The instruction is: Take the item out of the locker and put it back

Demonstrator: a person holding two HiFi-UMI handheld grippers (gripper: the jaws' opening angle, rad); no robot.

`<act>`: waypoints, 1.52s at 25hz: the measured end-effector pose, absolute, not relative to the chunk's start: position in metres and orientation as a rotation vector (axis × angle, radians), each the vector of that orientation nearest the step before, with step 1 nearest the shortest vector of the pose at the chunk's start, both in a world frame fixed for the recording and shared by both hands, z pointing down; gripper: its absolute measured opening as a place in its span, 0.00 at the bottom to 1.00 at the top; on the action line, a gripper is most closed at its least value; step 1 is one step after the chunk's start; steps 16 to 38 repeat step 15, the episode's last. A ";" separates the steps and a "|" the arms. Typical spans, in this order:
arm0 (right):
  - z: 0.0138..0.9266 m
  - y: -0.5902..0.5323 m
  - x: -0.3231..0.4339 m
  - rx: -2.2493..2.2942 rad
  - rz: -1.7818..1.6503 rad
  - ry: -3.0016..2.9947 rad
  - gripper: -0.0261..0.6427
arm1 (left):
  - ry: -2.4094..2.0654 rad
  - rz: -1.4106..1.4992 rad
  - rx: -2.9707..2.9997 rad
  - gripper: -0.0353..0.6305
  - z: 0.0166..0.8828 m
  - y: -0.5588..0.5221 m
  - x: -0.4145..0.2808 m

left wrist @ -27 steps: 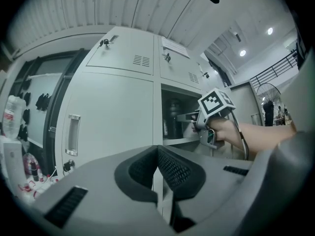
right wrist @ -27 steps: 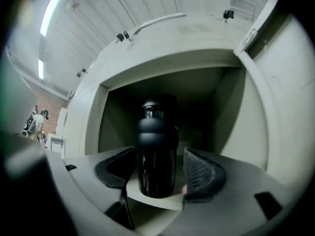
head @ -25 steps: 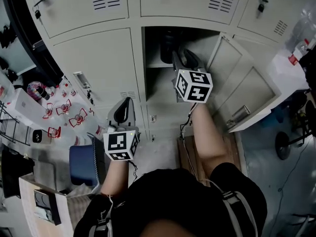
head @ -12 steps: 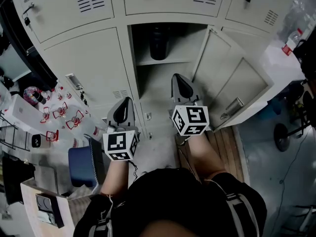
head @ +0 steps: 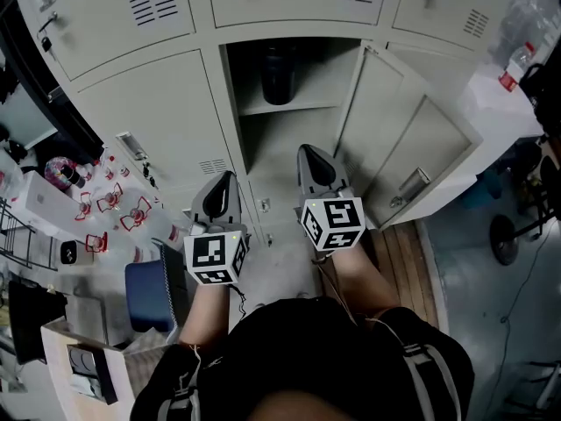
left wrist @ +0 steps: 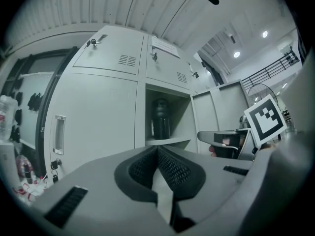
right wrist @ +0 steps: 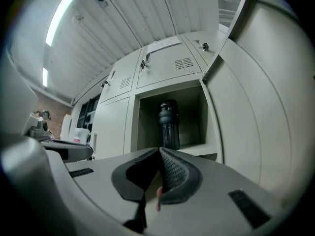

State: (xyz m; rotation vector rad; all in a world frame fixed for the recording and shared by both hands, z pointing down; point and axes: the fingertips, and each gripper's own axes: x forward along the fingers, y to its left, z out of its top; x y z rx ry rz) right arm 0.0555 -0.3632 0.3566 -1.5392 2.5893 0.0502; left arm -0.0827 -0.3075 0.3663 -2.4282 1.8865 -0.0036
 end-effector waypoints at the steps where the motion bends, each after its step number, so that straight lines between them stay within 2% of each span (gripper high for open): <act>1: 0.357 -0.362 0.055 -1.538 0.049 2.591 0.06 | 1.887 -0.003 -2.427 0.07 0.366 -0.307 -0.082; 38: 0.359 -0.359 0.057 -1.524 0.059 2.609 0.06 | 1.898 0.000 -2.414 0.07 0.365 -0.306 -0.077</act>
